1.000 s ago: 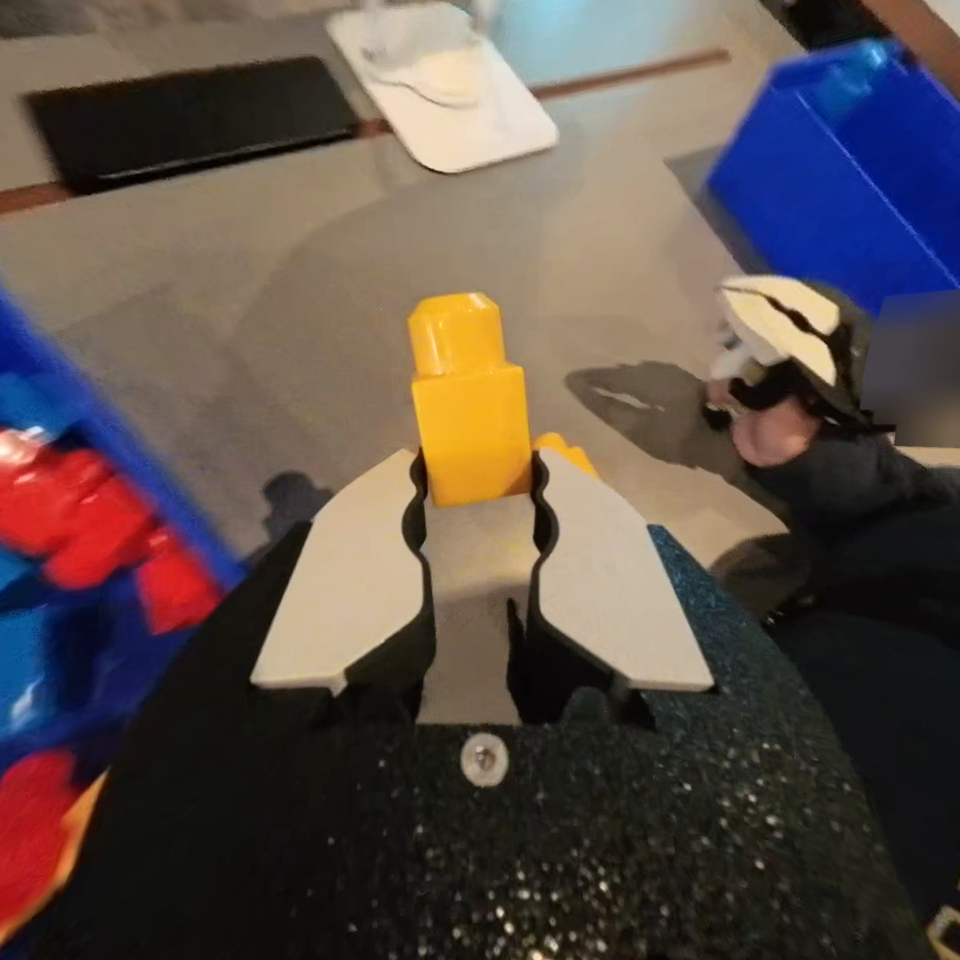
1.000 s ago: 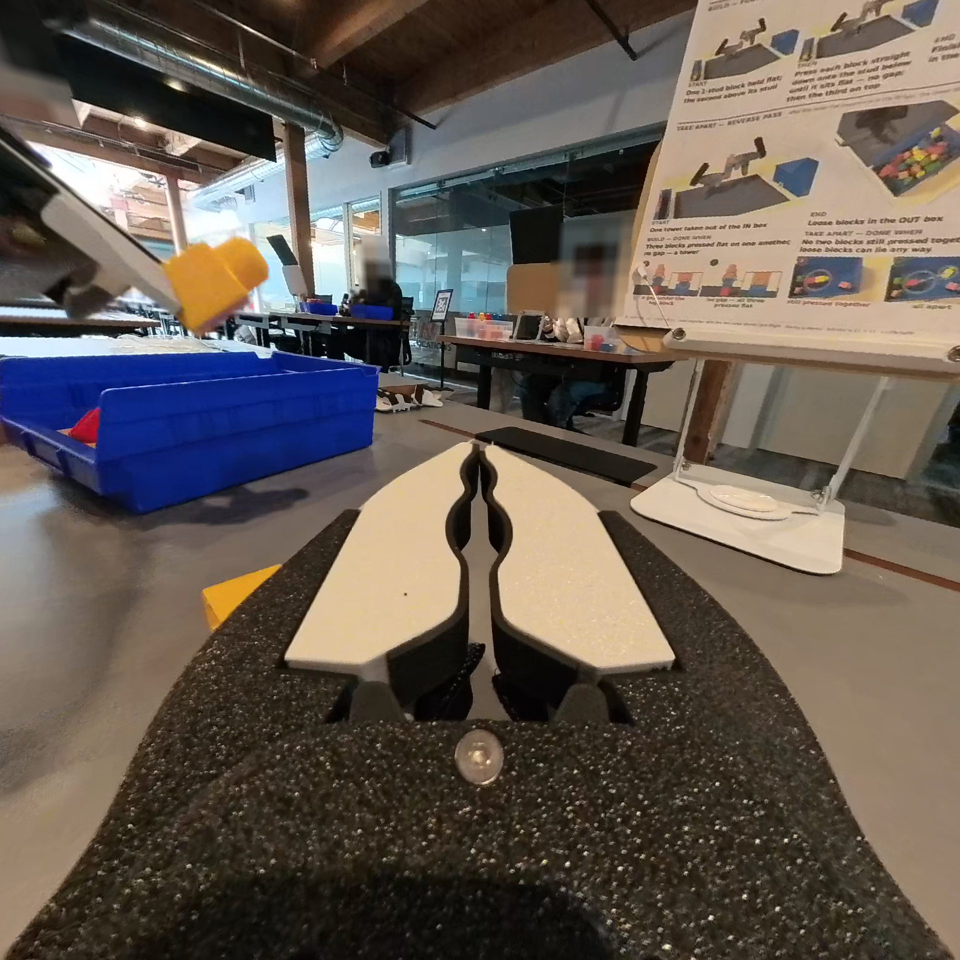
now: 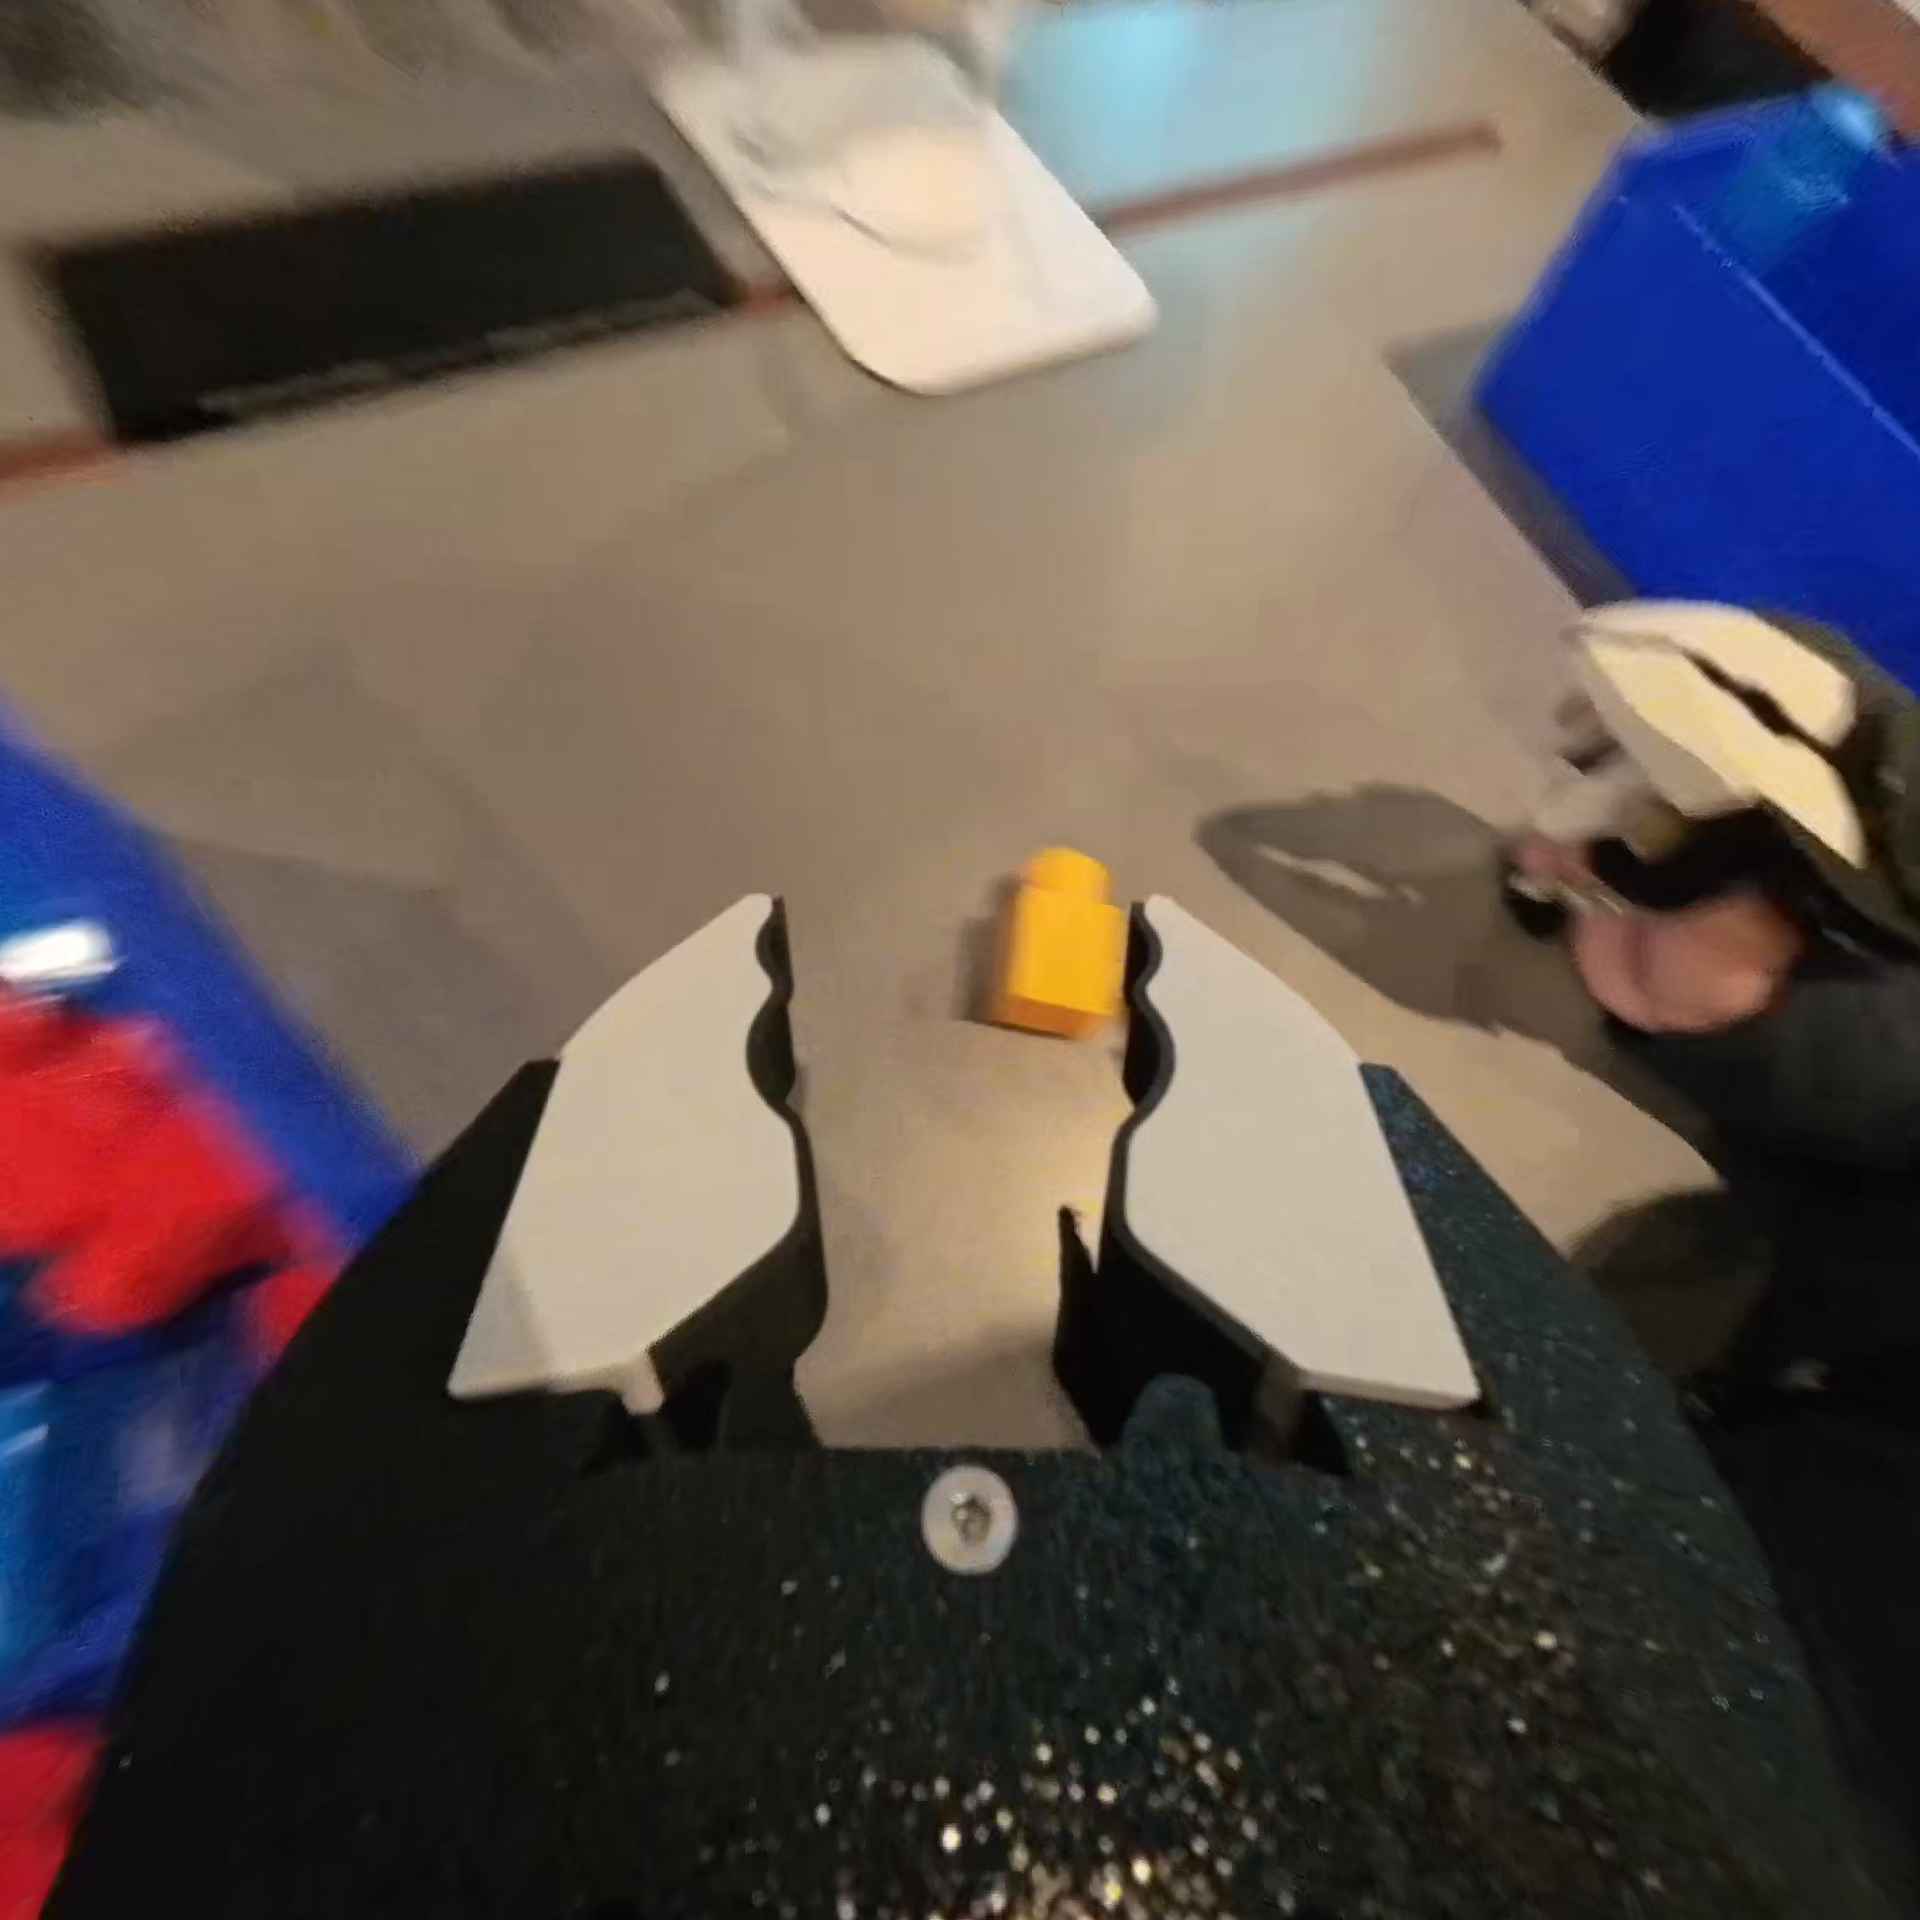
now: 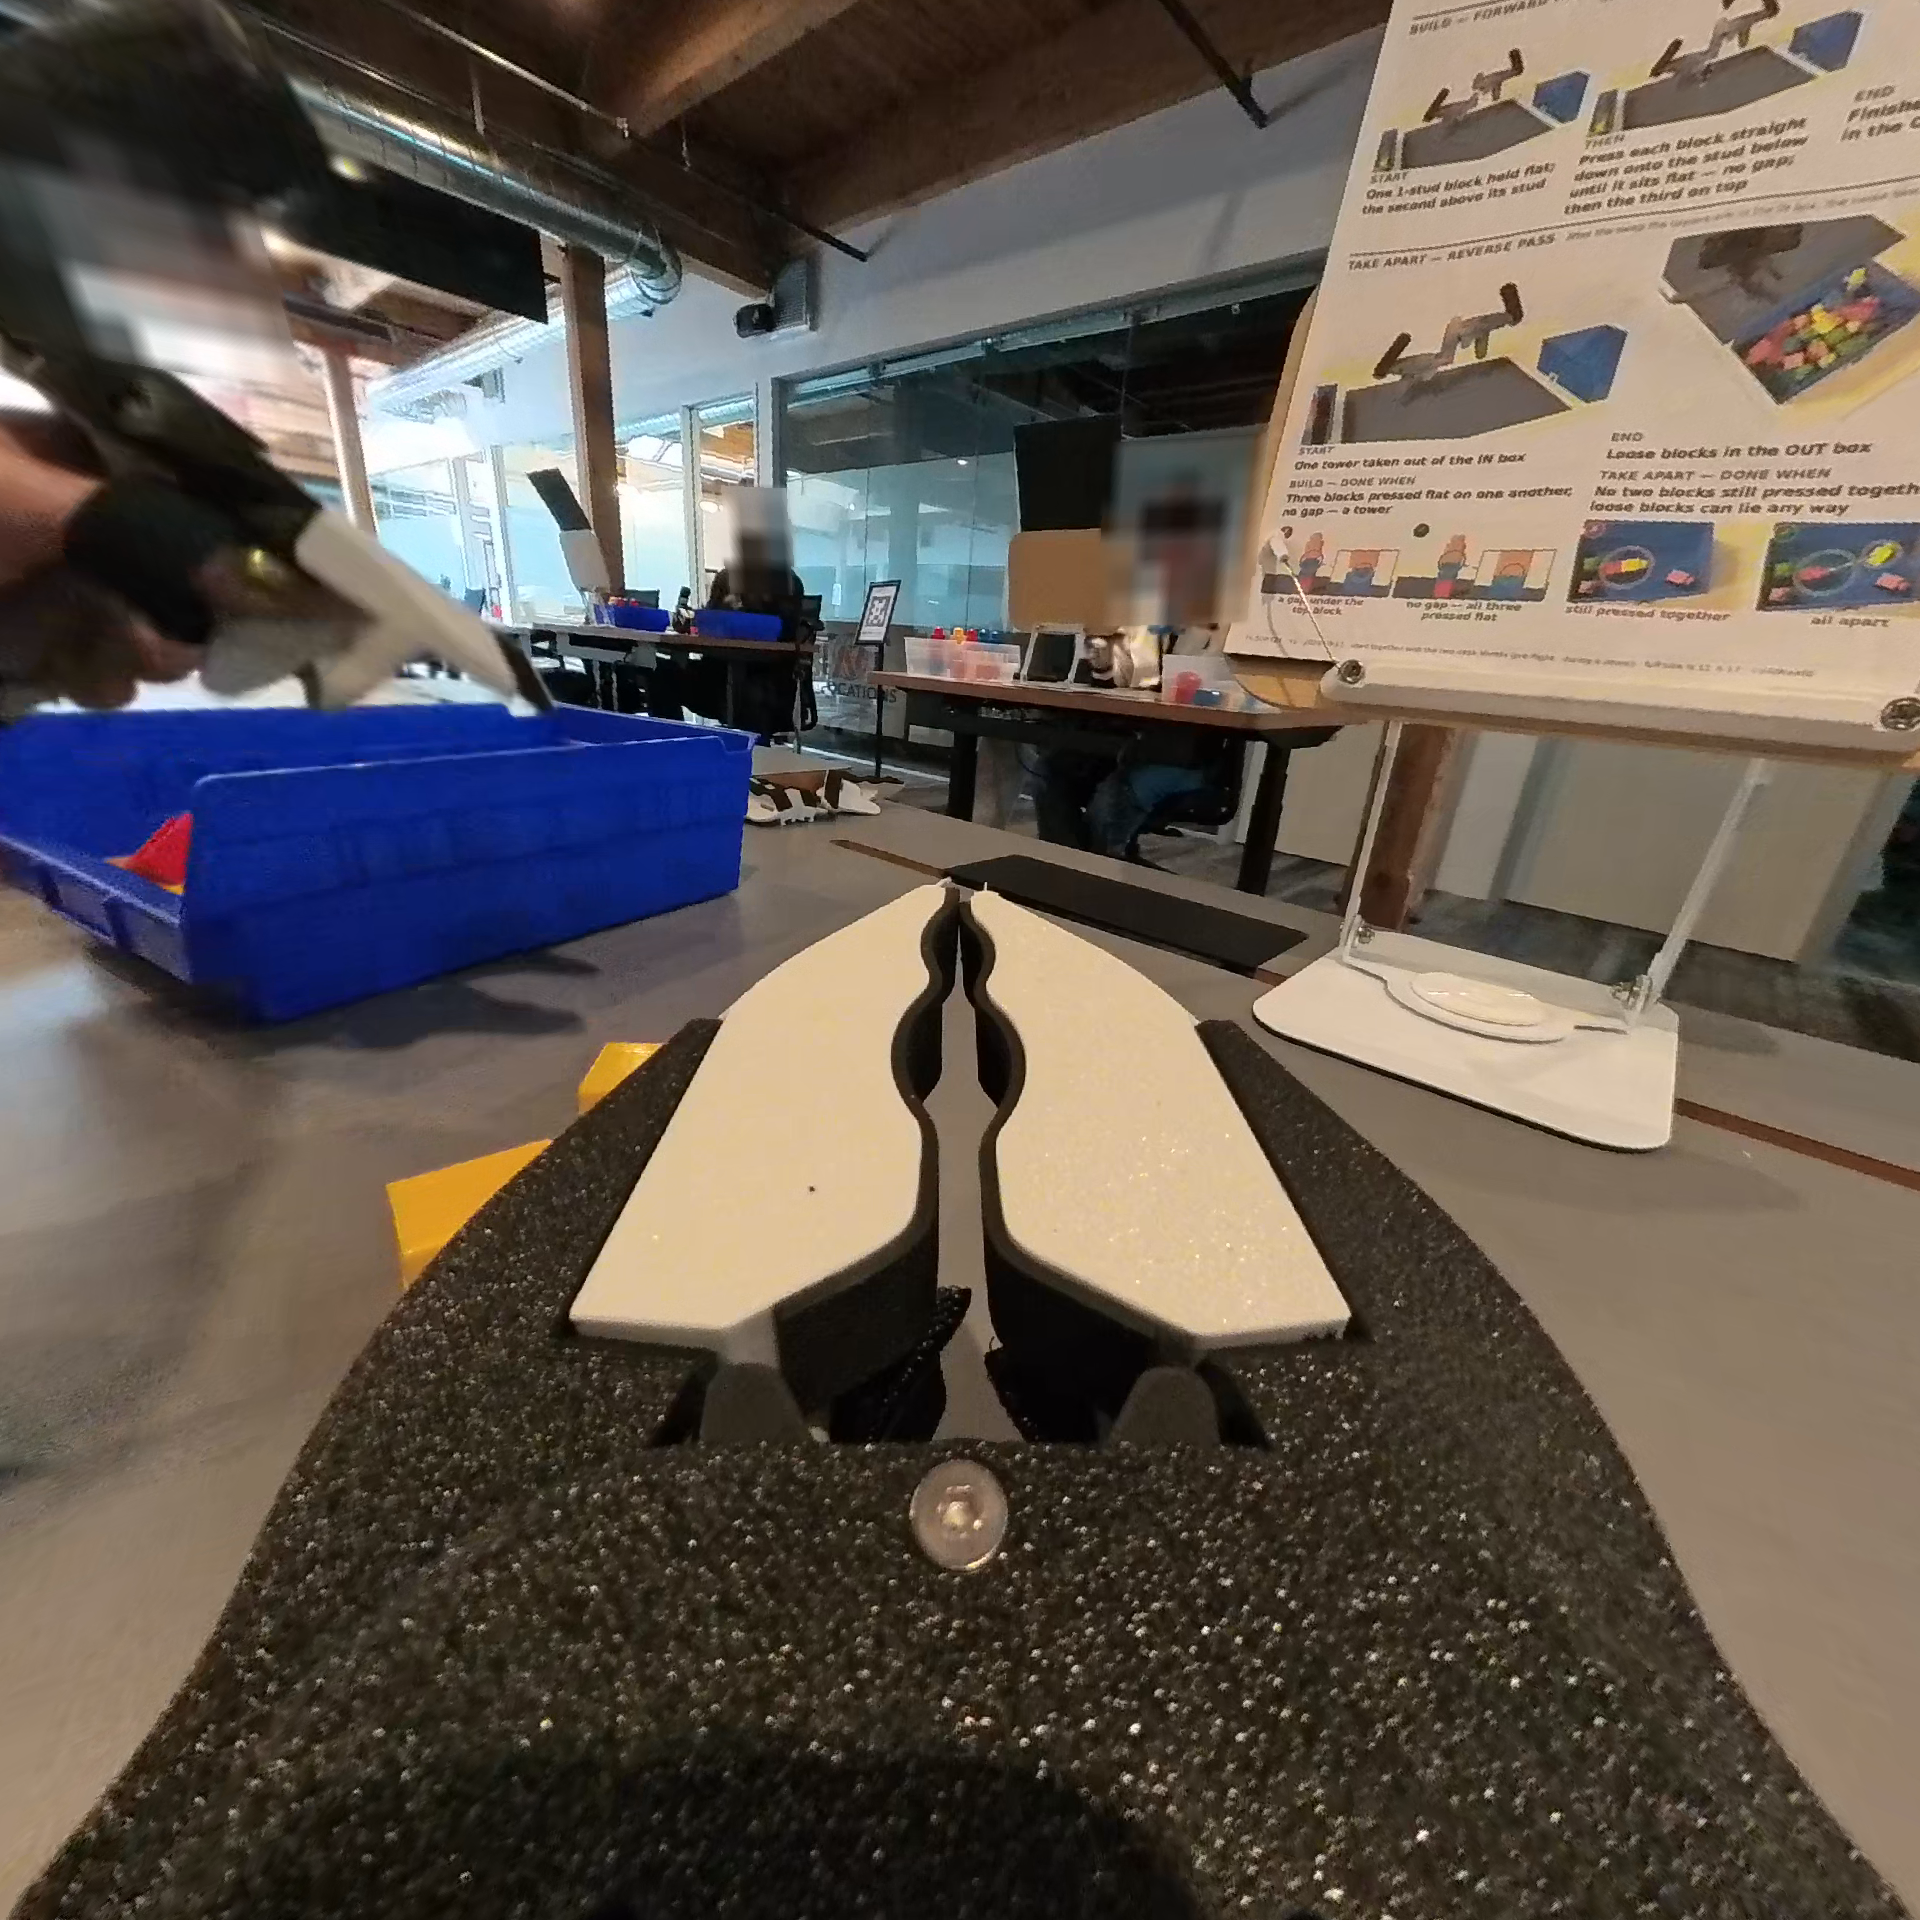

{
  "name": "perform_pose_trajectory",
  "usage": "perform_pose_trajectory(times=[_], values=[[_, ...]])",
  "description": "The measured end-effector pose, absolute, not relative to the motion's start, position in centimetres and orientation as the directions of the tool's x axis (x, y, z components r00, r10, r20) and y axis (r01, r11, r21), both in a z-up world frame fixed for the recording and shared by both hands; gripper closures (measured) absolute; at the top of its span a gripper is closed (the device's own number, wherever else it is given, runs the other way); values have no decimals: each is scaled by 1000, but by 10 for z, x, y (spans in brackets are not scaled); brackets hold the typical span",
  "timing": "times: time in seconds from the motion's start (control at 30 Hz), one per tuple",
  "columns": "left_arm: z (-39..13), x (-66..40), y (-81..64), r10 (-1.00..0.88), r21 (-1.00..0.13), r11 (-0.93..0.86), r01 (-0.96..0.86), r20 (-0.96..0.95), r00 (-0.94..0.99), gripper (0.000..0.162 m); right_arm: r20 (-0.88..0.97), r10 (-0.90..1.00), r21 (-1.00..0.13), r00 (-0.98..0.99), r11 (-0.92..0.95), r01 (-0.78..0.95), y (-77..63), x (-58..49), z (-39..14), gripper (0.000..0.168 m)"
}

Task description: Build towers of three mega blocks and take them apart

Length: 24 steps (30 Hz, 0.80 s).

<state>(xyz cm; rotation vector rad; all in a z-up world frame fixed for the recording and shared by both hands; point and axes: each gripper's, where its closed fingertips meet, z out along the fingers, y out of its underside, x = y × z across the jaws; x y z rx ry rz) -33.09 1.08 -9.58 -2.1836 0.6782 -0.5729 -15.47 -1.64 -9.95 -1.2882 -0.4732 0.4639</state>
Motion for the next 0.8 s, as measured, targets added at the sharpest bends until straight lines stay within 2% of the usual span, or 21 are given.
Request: perform_pose_trajectory(times=[0.03, 0.13, 0.27, 0.33, 0.47, 0.7, 0.8], values=[[-82, -357, 23, -566, -801, -548, -241, 143, 812, 100, 73, 574, -974, 816, 215, -64, -16, -155, -99, 168], [-63, -451, 60, -309, -833, -545, -96, 92, 947, 91, 69, 576, -974, 815, 215, -69, -17, -155, -99, 168], [-91, -552, 106, -72, -765, -639, 80, 164, 984, 90, 70, 577, -974, 814, 215, -68, -17, -155, -99, 168], [-114, -578, 123, -36, -708, -696, 118, 198, 979, 96, 73, 577, -974, 813, 215, -65, -17, -156, -99, 168], [-150, -599, 139, 15, -595, -793, 130, 195, 981, 97, 80, 575, -974, 814, 218, -58, -17, -156, -99, 168], [-162, -603, 149, 52, -506, -859, 81, 70, 996, 83, 86, 578, -974, 811, 222, -54, -17, -157, -99, 168], [-162, -606, 150, 55, -481, -875, 52, 8, 998, 82, 86, 578, -973, 811, 223, -56, -17, -157, -98, 168]])
